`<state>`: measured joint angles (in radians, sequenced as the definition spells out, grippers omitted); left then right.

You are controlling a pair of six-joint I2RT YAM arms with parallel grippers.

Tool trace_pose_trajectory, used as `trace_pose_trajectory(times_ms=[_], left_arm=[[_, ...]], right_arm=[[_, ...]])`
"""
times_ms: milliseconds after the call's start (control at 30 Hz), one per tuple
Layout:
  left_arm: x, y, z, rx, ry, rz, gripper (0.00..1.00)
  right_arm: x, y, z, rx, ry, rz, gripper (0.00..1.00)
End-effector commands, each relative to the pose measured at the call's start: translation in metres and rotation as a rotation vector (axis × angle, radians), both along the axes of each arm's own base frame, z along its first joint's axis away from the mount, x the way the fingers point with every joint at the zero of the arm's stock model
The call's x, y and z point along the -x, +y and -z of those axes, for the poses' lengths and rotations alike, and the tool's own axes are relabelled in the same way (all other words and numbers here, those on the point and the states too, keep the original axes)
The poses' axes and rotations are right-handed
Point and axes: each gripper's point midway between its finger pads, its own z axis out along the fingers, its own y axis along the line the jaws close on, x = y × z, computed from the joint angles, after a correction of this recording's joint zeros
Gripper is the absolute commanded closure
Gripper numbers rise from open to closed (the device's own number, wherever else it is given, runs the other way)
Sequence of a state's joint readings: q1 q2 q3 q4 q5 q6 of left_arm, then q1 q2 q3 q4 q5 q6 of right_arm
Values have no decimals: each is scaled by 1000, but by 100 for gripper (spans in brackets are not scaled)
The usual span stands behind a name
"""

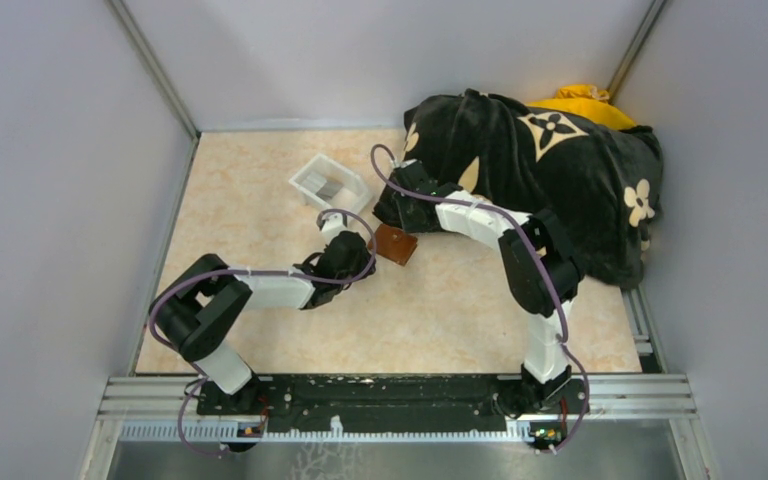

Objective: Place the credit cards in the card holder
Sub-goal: Close the card holder at the center of the board.

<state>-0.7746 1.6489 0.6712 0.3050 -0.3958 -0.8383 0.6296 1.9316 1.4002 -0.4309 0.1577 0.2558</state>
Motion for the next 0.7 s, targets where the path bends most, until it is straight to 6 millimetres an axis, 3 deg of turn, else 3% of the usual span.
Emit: trace_pose_trajectory(times_ms=[0, 267, 667], left_arm=[[3, 11, 12, -67, 31, -10, 56], [6, 14, 20, -84, 46, -14, 56], [9, 17, 32, -110, 77, -17, 58]], right_arm=[[-23, 11, -34, -131, -99, 22, 74], [-30, -1, -19, -104, -67, 63, 79], [-19, -7, 17, -56, 13, 58, 92]])
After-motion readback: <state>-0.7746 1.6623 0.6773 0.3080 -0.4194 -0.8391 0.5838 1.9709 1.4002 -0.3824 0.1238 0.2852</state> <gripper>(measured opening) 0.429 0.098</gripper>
